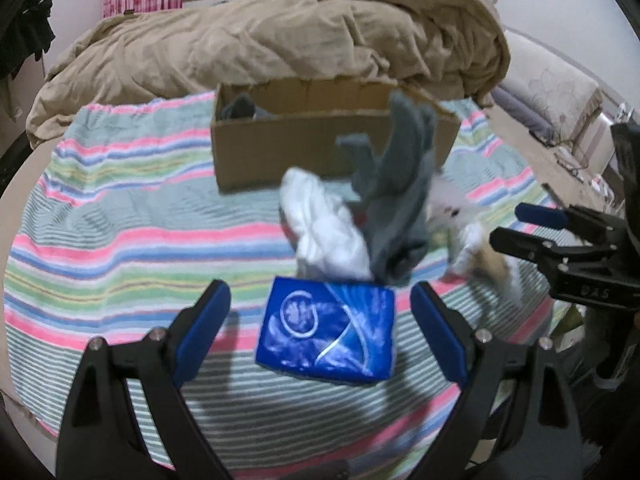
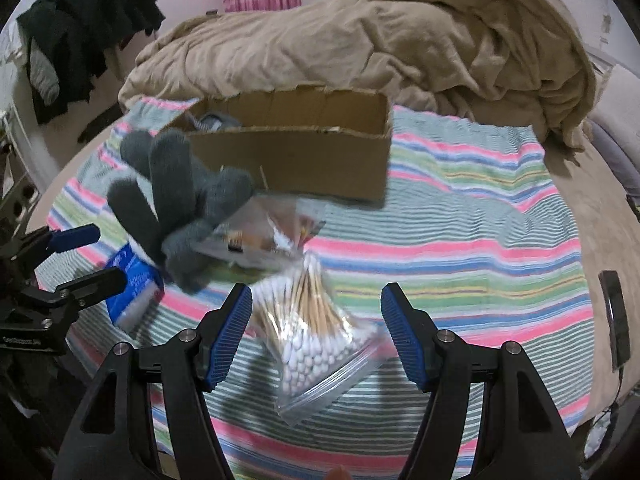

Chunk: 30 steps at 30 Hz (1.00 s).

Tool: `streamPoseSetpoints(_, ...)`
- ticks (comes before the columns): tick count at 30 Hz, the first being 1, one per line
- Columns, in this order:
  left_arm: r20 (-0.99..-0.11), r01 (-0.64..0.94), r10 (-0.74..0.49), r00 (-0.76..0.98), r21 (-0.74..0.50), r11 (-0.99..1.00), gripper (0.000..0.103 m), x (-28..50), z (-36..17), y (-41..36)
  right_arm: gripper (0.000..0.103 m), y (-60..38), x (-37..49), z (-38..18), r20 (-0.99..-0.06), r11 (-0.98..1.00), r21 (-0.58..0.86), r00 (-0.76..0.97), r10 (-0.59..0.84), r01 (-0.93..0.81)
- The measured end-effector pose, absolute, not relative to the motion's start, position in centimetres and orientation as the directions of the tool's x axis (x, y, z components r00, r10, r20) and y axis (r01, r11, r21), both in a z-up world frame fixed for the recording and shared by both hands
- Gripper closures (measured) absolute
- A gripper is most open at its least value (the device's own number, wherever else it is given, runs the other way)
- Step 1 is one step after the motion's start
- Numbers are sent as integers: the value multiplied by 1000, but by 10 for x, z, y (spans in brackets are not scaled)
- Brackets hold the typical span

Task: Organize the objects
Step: 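Move both tools back toward the blue pack and cotton swab bag, then grasp the blue Vinda pack with the left tool while the right tool grasps the cotton swab bag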

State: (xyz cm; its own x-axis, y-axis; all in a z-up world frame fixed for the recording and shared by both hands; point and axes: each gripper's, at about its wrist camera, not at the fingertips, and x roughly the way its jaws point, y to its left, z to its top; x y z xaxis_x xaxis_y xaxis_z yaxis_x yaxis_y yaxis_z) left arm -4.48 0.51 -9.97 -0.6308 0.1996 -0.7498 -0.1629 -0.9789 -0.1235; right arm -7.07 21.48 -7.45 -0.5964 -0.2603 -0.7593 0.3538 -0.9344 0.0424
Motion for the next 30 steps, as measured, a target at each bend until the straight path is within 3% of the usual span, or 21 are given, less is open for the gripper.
streamPoseSetpoints(8, -788, -180, 194, -585, -108, -978, 9, -50, -127, 11, 32, 206, -75, -100, -797, -922, 17, -552, -246, 386)
streamPoseSetpoints(18, -772, -230, 179, -610, -43, -972, 8, -45, -132, 26, 32, 202, -79, -118, -814, -923, -22, -543, -207, 385)
streamPoseSetpoints(22, -761, -245, 198, -617, -53, -968, 23, -41, -128, 27, 42, 207, -79, -113, -808, -927, -3, -547, -218, 374)
streamPoseSetpoints(25, -752, -264, 226, -620, -71, -962, 42, -38, -126, 27, 52, 213, -79, -109, -802, -933, 3, -557, -217, 360)
streamPoseSetpoints(30, -732, -295, 262, -629, -88, -952, 67, -32, -117, 31, 56, 222, -80, -103, -793, -939, 22, -566, -226, 344)
